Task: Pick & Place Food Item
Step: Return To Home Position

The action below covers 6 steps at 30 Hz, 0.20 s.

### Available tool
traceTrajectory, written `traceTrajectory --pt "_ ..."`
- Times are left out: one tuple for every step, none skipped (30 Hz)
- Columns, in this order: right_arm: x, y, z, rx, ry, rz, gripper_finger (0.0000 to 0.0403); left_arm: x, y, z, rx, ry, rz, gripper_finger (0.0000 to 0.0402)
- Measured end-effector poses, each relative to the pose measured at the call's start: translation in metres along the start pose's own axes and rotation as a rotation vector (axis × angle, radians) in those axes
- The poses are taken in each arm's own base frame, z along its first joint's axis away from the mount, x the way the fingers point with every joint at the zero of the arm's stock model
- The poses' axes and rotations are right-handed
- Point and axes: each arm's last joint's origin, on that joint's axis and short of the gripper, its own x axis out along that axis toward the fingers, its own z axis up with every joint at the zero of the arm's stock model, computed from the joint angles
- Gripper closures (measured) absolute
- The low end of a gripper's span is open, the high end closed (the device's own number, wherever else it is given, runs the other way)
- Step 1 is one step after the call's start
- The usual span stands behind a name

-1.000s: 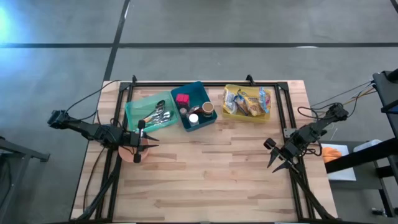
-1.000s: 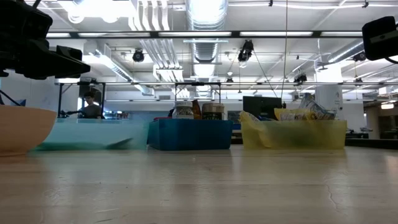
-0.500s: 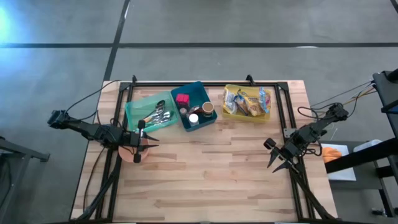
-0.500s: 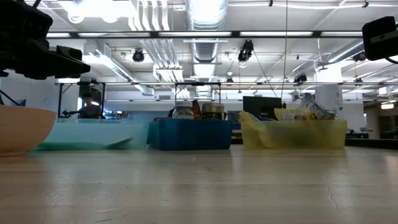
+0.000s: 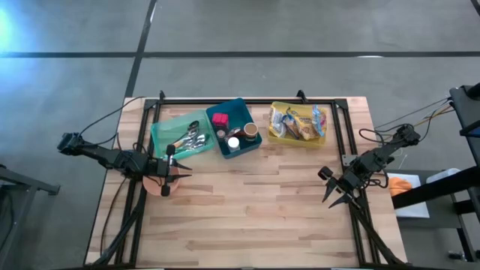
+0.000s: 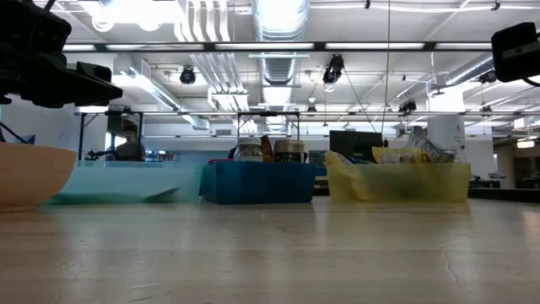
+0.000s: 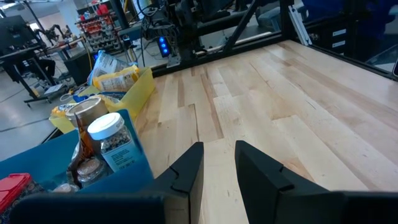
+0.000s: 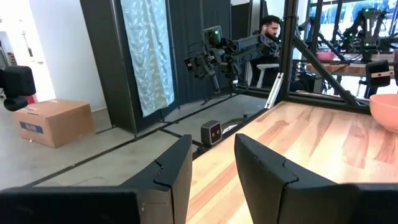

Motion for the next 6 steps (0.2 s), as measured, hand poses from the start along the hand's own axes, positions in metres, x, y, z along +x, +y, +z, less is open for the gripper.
traceTrajectory --pt "0.0 0.0 0.0 0.0 0.0 0.0 0.0284 0.0 0.0 0.0 0.0 0.0 0.0 0.0308" --pt "0.0 0.0 0.0 -0.001 0.0 0.0 0.0284 0.0 0.0 0.0 0.0 0.0 0.0 0.0308" --pt "0.0 0.0 0.0 -0.004 0.0 0.0 0.0284 0.0 0.0 0.0 0.0 0.0 0.0 0.0308" --pt "0.0 0.0 0.0 -0.005 0.0 0.0 0.0284 0.0 0.0 0.0 0.0 0.0 0.0 0.0308" --pt "0.0 0.0 0.0 -0.004 0.0 0.0 0.0284 0.0 0.0 0.0 0.0 0.0 0.0 0.0308" --pt "0.0 0.0 0.0 -0.001 0.0 0.0 0.0284 0.0 0.0 0.0 0.0 0.0 0.0 0.0308"
